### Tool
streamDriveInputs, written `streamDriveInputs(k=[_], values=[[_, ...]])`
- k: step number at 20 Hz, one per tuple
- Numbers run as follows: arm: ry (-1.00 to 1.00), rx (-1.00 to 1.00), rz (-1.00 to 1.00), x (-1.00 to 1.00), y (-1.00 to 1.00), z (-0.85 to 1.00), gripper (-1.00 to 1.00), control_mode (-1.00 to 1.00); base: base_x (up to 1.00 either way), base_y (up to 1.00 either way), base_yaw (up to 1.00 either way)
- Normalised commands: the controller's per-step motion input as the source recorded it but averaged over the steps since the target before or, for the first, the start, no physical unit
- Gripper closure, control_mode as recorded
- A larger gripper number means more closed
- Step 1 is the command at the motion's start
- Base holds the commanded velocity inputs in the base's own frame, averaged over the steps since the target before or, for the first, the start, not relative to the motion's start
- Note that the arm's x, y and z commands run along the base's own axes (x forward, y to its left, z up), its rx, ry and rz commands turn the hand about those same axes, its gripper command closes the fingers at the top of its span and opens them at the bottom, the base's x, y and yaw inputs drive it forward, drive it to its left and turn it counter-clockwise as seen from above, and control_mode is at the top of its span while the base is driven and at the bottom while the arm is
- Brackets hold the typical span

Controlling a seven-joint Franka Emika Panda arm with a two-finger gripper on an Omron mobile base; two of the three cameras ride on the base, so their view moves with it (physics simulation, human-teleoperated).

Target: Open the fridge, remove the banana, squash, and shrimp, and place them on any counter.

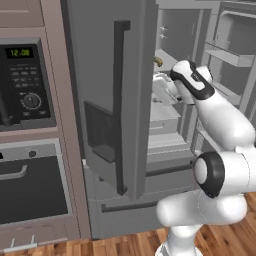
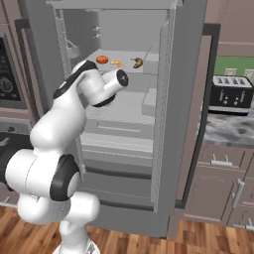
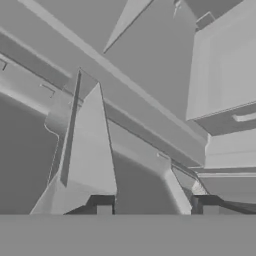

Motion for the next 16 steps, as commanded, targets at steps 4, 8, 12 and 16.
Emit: streamDriveInputs(k=[4,8,12,16], values=[[-0.10,-0.25,0.09,-0.81,1.00,-0.32,-1.00,-1.00,0.00,0.00,0.00],[-0.12,-0.24,0.07,-0.66,1.00,-0.25,-1.00,-1.00,0.00,0.00,0.00],[-0.11,-0.22,0.06,-0.28,1.00,-0.12,-1.00,-1.00,0.00,0.00,0.00],[-0.11,-0.20,0.06,-0.02,1.00,-0.01,-1.00,-1.00,0.00,0.00,0.00]])
